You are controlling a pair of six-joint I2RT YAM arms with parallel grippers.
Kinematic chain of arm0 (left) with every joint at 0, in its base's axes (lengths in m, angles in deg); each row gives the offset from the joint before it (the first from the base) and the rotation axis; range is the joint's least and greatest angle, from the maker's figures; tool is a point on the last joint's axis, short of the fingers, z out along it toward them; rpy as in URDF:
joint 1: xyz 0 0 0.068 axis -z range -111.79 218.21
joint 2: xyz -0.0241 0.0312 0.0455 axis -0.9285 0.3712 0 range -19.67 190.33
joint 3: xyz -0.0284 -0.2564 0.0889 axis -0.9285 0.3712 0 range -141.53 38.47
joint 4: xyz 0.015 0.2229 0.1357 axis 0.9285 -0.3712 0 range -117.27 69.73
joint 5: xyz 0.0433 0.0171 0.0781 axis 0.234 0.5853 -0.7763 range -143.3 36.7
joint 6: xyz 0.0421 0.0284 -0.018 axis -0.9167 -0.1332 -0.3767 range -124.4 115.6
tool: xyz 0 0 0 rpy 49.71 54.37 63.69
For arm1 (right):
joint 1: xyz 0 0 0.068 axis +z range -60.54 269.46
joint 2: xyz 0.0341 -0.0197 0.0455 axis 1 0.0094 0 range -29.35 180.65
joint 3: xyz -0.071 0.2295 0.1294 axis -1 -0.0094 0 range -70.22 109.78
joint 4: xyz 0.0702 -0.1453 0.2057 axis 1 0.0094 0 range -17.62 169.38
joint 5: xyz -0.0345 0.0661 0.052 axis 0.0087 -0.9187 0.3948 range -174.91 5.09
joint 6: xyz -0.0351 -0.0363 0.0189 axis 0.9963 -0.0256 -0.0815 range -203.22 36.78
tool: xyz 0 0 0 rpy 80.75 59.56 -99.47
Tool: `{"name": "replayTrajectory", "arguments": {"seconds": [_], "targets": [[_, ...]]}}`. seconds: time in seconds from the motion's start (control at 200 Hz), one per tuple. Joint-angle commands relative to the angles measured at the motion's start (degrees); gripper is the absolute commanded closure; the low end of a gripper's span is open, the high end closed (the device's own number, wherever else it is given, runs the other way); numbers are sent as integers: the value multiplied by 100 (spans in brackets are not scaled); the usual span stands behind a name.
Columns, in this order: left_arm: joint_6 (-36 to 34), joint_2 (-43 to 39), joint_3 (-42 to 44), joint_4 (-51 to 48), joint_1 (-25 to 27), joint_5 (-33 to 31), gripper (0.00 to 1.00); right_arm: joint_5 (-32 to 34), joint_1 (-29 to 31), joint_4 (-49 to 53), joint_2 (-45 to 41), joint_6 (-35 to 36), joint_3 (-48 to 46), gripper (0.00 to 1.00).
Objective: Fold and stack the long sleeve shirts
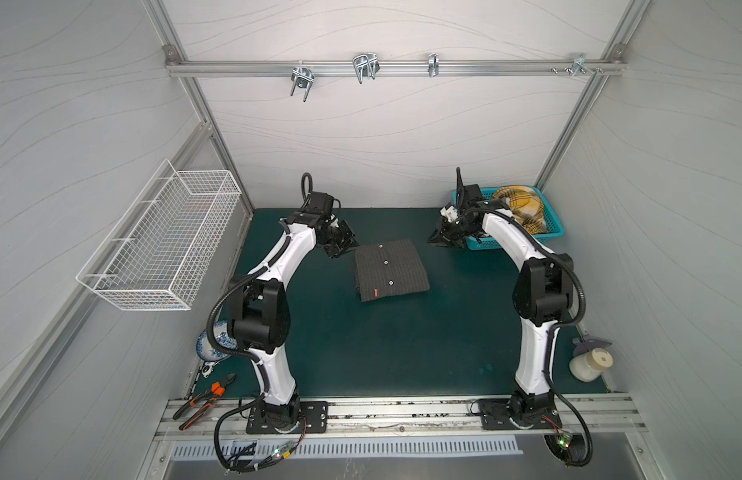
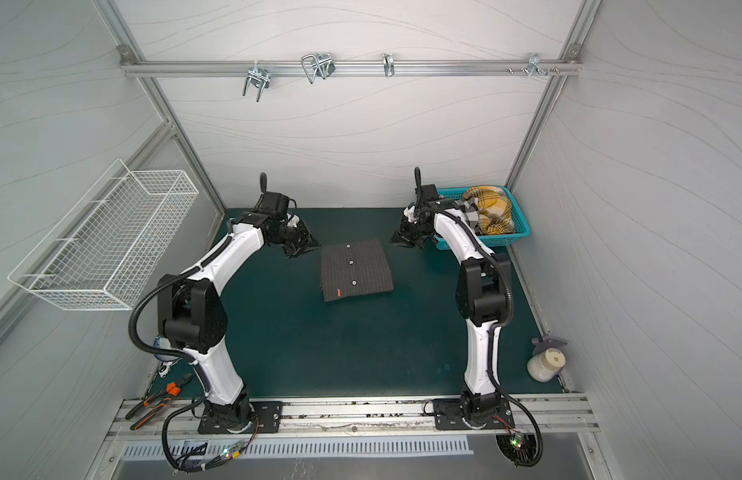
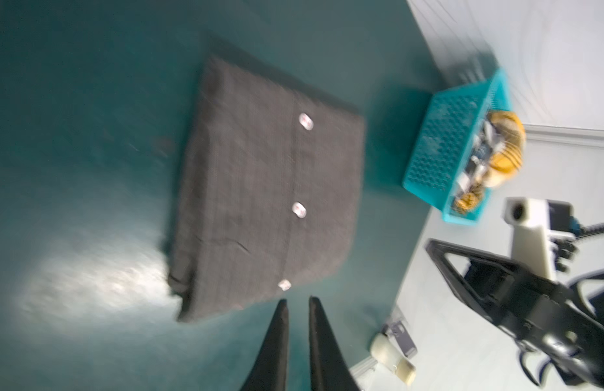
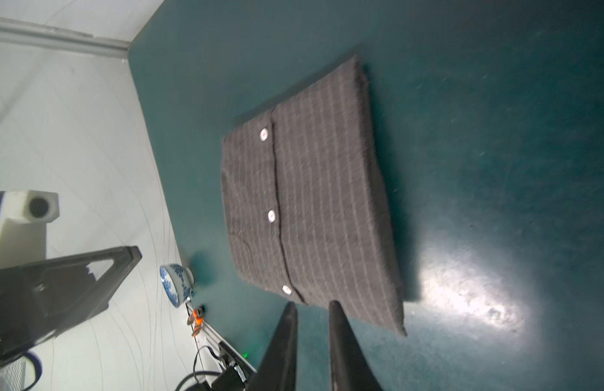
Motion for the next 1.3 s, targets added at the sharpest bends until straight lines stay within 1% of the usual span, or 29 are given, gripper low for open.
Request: {"name": "replayTrajectory", "arguments": {"seconds": [0.0,0.105,0.235,0.35,0.44,0.51,0.59,0.675,0.77,0.83,0.88,0.89,0.93,0.965,1.03,1.095,1.13,1.17,1.221,1.291], "targets": [[-38,527,304,138,171,72,96,146,288,-118,454,218,-72,84],[-82,897,162,115,151,55,99,177,454,-4,906,264,296,85],[-282,1469,-215,-149,142,34,100,206,481,-46,1283,138,336,86],[-405,1701,-238,-277,142,-57,100,306,543,-128,1259,127,-5,87],[-459,1718,-41,-265,149,-67,100,372,575,-314,1022,50,-544,88],[-534,1662,155,-253,184,-84,100,367,619,-547,761,-65,-1101,88],[-556,1506,587,-190,219,-72,100,429,735,-634,516,-63,-1580,89],[-538,1156,1178,27,333,-44,100,510,891,-589,245,28,-2037,91],[-578,706,1708,50,511,-27,100,480,1030,-734,-167,-144,-2685,91],[-523,289,2002,111,571,-11,100,620,1131,-732,-497,-235,-2992,91],[-486,-133,2158,117,573,-55,81,704,1214,-710,-806,-304,-3212,90],[-469,-228,2192,106,573,-77,75,722,1228,-703,-880,-330,-3257,90],[-412,-598,2265,-13,565,-170,62,861,1338,-648,-1177,-420,-3405,90],[-386,-931,2295,-126,555,-180,53,993,1468,-591,-1438,-481,-3527,89],[-400,-1545,2371,-345,555,-235,43,1327,1777,-389,-1818,-557,-3663,87],[-389,-2185,2752,-374,544,-280,30,1770,2088,-40,-2061,-608,-3682,82],[-431,-2480,3030,-260,522,-242,25,1906,2216,54,-2177,-662,-3731,77],[-506,-2782,3372,-57,504,-241,22,2006,2295,77,-2296,-753,-3837,70],[-539,-3047,3768,266,427,-192,20,1944,2320,-29,-2441,-852,-4008,62],[-484,-3280,4284,945,238,191,18,1825,2317,-152,-2545,-942,-4163,55]]}}
